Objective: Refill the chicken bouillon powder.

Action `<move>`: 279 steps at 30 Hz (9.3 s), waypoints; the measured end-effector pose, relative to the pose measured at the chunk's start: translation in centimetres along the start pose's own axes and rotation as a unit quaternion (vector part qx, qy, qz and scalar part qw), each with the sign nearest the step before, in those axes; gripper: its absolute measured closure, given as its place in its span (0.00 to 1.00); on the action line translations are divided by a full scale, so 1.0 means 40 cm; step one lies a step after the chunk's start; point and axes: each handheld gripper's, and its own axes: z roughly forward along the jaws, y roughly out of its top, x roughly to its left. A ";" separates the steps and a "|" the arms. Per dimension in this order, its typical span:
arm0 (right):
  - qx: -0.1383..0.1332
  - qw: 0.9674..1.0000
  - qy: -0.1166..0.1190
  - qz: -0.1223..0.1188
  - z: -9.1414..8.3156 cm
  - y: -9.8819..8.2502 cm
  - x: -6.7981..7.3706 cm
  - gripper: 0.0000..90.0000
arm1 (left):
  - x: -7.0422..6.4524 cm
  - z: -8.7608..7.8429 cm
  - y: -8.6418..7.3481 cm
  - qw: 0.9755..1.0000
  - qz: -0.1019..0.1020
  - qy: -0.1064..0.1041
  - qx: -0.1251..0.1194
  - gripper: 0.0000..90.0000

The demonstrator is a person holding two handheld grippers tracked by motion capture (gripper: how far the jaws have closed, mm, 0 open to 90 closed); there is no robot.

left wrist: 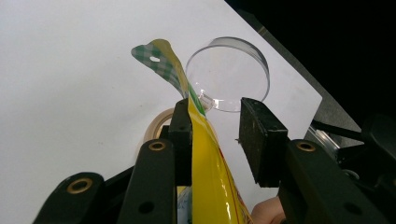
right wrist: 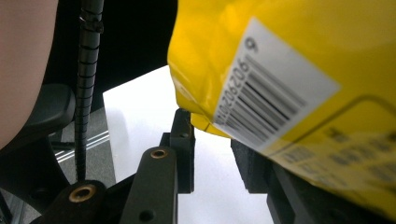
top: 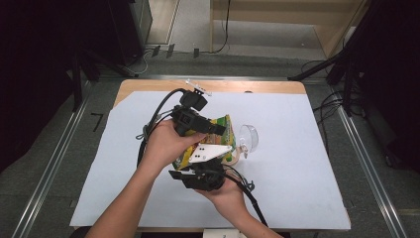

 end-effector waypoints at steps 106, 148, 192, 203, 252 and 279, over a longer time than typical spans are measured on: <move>-0.002 1.000 0.002 0.002 0.000 0.008 0.002 0.80 | -0.007 -0.001 0.004 1.000 0.006 0.004 0.002 0.74; -0.016 1.000 -0.001 0.001 -0.002 0.007 0.007 0.79 | -0.022 -0.005 0.007 1.000 0.016 0.018 0.002 0.78; -0.008 0.999 0.029 -0.010 0.024 -0.024 0.015 0.64 | -0.011 -0.014 -0.023 0.999 0.027 0.004 0.039 0.90; 0.000 0.999 0.046 0.013 0.035 -0.042 0.005 0.55 | -0.003 -0.025 -0.042 0.998 0.039 0.000 0.046 0.96; 0.064 0.998 0.019 -0.021 0.081 -0.103 -0.026 0.56 | 0.058 -0.011 -0.131 0.997 0.045 -0.019 0.064 0.94; 0.050 0.998 0.011 -0.036 0.074 -0.106 -0.028 0.51 | 0.094 -0.075 -0.140 0.996 0.053 -0.053 0.040 0.99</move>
